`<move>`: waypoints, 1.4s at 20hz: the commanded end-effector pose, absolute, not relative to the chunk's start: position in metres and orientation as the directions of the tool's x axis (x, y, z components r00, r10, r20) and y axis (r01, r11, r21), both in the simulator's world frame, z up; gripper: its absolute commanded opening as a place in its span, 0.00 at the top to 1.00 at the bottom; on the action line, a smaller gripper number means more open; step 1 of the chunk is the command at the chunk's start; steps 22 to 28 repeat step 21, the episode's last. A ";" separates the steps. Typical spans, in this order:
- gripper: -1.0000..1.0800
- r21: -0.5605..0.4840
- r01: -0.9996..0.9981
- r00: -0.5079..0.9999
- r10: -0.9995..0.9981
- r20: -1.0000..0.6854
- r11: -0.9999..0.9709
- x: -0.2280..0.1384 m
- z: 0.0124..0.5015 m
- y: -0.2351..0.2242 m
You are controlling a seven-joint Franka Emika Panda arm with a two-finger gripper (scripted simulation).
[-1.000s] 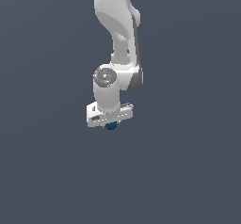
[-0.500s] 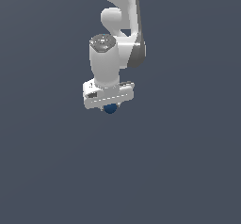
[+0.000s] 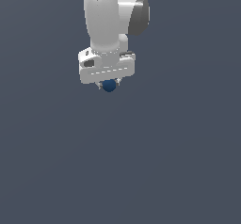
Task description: Pick up the object and move it to a goal position.
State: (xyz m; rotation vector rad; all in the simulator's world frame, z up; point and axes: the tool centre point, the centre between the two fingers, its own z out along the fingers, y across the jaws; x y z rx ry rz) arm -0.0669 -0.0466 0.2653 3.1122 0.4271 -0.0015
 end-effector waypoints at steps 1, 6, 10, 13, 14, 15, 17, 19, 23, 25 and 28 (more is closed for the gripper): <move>1.00 0.000 0.270 0.963 0.270 0.000 -0.963 -0.078 0.290 -0.047; 1.00 0.000 0.270 0.963 0.270 0.000 -0.963 -0.096 0.334 -0.047; 1.00 0.000 0.270 0.963 0.270 0.000 -0.963 -0.107 0.361 -0.047; 1.00 0.000 0.270 0.963 0.270 0.000 -0.963 -0.113 0.376 -0.048; 1.00 0.000 0.270 0.963 0.270 0.000 -0.963 -0.114 0.380 -0.048; 1.00 0.000 0.270 0.963 0.270 0.000 -0.963 -0.115 0.383 -0.048; 1.00 0.000 0.270 0.963 0.270 0.000 -0.963 -0.117 0.388 -0.048; 1.00 0.000 0.270 0.963 0.270 0.000 -0.963 -0.117 0.391 -0.048; 1.00 0.000 0.270 0.963 0.270 0.000 -0.963 -0.117 0.392 -0.048; 1.00 0.000 0.270 0.963 0.270 0.000 -0.963 -0.117 0.392 -0.048; 1.00 0.000 0.270 0.963 0.270 0.000 -0.963 -0.117 0.392 -0.048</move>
